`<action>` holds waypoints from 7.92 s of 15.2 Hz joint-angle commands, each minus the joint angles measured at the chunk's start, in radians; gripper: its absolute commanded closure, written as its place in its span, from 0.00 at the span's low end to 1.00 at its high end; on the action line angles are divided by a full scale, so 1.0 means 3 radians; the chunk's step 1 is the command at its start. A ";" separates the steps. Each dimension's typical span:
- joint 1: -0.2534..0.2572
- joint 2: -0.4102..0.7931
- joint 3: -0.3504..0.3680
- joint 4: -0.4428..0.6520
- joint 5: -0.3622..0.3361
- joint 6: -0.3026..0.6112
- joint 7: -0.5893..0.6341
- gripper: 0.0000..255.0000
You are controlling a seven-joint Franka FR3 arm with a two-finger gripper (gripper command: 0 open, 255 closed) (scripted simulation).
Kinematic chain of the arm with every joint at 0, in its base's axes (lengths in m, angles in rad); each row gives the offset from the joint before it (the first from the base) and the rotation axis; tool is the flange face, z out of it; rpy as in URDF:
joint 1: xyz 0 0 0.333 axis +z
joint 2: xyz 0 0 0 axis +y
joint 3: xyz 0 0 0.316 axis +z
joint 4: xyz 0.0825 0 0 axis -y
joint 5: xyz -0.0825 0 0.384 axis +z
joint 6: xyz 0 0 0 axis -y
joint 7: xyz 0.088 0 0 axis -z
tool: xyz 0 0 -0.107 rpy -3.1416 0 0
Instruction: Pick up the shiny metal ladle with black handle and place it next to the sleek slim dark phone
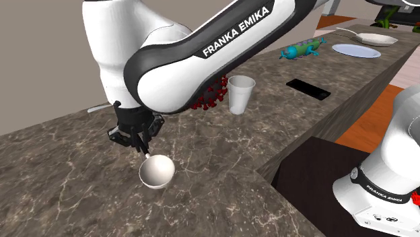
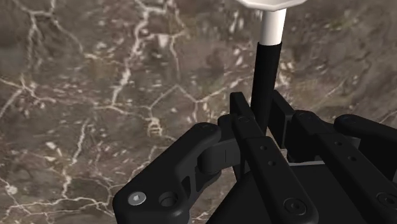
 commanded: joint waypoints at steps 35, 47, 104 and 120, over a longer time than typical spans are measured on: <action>-0.0829 -0.2280 -0.0601 -0.2137 0.0948 -0.0059 -0.1873 1.00; -0.1210 -0.2904 -0.1320 -0.2686 0.0819 -0.0193 -0.2867 1.00; -0.2668 -0.0116 -0.3764 -0.0412 0.2202 -0.0682 -0.7363 1.00; -0.2714 0.0004 -0.3698 -0.0496 0.2325 -0.0522 -0.7458 0.00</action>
